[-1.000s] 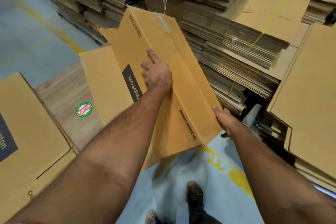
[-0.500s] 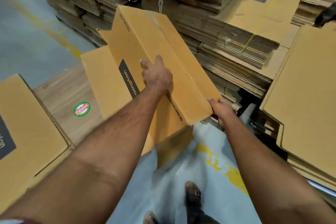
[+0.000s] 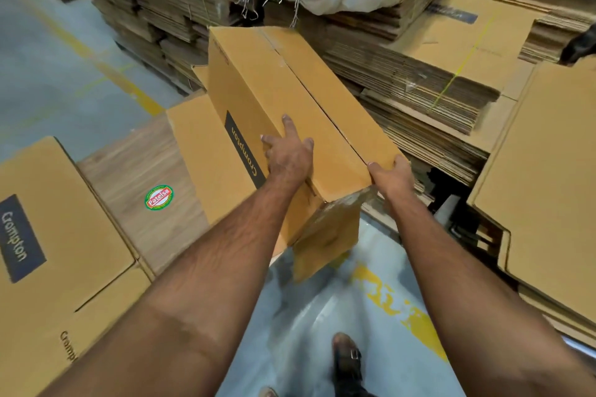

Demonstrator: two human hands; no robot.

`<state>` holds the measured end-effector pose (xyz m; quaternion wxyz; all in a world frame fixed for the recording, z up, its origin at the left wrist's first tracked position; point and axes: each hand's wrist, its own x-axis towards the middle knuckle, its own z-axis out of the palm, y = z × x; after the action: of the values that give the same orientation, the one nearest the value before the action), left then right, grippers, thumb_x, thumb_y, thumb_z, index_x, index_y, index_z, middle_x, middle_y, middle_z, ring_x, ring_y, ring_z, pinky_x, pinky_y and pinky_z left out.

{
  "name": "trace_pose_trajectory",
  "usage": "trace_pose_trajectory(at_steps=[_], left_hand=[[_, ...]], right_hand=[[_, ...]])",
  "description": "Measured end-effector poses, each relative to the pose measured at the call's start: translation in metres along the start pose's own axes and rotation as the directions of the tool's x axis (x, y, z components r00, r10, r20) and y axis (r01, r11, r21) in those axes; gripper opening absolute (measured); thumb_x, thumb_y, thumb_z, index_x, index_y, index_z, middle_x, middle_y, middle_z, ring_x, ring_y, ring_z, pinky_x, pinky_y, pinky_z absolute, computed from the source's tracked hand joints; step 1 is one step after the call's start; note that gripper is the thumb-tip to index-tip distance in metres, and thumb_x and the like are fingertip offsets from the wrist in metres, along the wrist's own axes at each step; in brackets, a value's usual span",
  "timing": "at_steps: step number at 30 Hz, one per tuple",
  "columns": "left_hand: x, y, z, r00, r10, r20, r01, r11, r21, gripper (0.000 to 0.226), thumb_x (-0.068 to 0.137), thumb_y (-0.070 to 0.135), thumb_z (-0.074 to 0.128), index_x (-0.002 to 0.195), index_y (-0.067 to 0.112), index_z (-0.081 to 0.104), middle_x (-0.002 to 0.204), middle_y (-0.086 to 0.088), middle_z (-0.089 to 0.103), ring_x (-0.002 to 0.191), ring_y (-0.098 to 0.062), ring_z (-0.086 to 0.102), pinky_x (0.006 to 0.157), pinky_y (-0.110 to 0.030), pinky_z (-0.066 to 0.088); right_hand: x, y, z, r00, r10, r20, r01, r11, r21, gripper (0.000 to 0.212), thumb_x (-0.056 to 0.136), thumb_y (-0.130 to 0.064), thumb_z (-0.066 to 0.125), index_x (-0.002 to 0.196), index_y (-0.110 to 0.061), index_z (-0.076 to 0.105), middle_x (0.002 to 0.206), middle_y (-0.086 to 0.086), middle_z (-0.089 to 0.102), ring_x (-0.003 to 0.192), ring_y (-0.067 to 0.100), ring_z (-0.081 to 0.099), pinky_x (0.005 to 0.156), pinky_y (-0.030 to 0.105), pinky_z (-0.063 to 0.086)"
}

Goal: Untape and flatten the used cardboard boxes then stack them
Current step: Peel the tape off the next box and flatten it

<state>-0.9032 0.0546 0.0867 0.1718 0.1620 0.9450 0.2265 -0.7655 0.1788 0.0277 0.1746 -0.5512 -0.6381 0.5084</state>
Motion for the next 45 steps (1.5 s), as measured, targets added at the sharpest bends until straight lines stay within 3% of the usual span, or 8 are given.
trace_pose_trajectory(at_steps=[6,13,16,24,30,33,39,45], left_hand=[[-0.002,0.006,0.001,1.0,-0.016,0.022,0.015,0.999,0.03,0.069,0.103,0.043,0.037,0.156,0.028,-0.005,0.156,-0.034,-0.002,0.135,-0.048,0.032,0.097,-0.05,0.043],[-0.004,0.022,0.016,0.999,-0.049,-0.016,0.05,0.996,0.079,0.068,0.104,0.04,0.038,0.156,0.027,-0.003,0.157,-0.033,-0.001,0.135,-0.048,0.032,0.098,-0.053,0.042],[-0.006,0.026,0.017,0.994,-0.071,-0.081,0.075,0.996,0.044,0.065,0.104,0.036,0.035,0.156,0.024,-0.001,0.156,-0.032,0.004,0.131,-0.046,0.036,0.097,-0.049,0.042],[-0.009,-0.01,-0.03,0.939,-0.306,-0.157,0.22,0.885,-0.41,0.066,0.099,0.034,0.034,0.156,0.031,0.001,0.155,-0.021,0.021,0.133,-0.037,0.04,0.101,-0.036,0.037],[-0.038,-0.023,-0.051,0.901,-0.407,-0.148,0.264,0.787,-0.557,0.067,0.1,0.026,0.034,0.156,0.031,-0.002,0.153,-0.015,0.022,0.12,-0.035,0.049,0.08,-0.034,0.042],[-0.057,-0.02,-0.04,0.959,-0.244,-0.144,0.17,0.902,-0.397,0.062,0.096,0.015,0.038,0.155,0.022,0.02,0.144,-0.018,0.037,0.119,-0.034,0.051,0.09,-0.034,0.049],[-0.052,-0.034,-0.034,0.957,0.121,-0.262,-0.037,0.952,0.305,0.034,0.094,0.013,0.049,0.127,0.018,0.054,0.128,-0.017,0.04,0.115,-0.032,0.04,0.092,-0.038,0.043],[-0.004,-0.058,-0.071,0.925,0.338,-0.177,-0.242,0.879,0.412,0.026,0.093,0.027,0.059,0.118,0.024,0.063,0.13,-0.008,0.053,0.118,-0.027,0.049,0.098,-0.04,0.045]], right_hand=[[0.038,0.03,-0.005,0.971,0.213,0.111,-0.24,0.88,0.409,0.035,0.085,-0.022,0.071,0.111,-0.015,0.049,0.104,0.012,0.066,0.078,0.019,0.068,0.064,0.03,0.058],[0.064,0.043,-0.017,0.943,0.251,0.219,-0.324,0.84,0.435,0.041,0.094,-0.02,0.064,0.128,-0.013,0.043,0.091,0.009,0.063,0.073,0.017,0.064,0.069,0.03,0.057],[0.072,0.035,-0.021,0.979,0.144,0.147,-0.192,0.894,0.405,0.02,0.091,-0.027,0.066,0.101,-0.012,0.059,0.091,0.012,0.064,0.061,0.014,0.059,0.048,0.025,0.049],[0.069,-0.044,0.0,0.982,-0.188,0.008,0.176,0.935,0.307,0.04,0.063,-0.061,0.069,0.093,-0.041,0.052,0.118,0.009,0.058,0.099,0.024,0.064,0.086,0.048,0.057],[0.046,-0.093,0.016,0.952,-0.294,0.079,0.267,0.931,0.249,0.058,0.071,-0.057,0.066,0.123,-0.036,0.055,0.129,0.004,0.056,0.111,0.022,0.059,0.098,0.046,0.052],[0.041,-0.12,0.022,0.901,-0.36,0.24,0.361,0.932,0.04,0.074,0.084,-0.041,0.066,0.15,-0.026,0.034,0.146,0.005,0.045,0.128,0.022,0.047,0.109,0.038,0.04],[-0.023,-0.112,0.058,0.835,-0.356,0.42,0.549,0.472,-0.69,0.072,0.09,-0.066,0.048,0.15,-0.03,0.031,0.162,0.022,-0.003,0.148,0.043,-0.003,0.117,0.06,0.003],[-0.077,-0.099,0.097,0.643,-0.484,0.594,0.73,0.153,-0.666,0.071,0.095,-0.06,0.041,0.155,-0.035,0.013,0.165,0.012,0.002,0.151,0.034,0.002,0.115,0.066,0.0]])
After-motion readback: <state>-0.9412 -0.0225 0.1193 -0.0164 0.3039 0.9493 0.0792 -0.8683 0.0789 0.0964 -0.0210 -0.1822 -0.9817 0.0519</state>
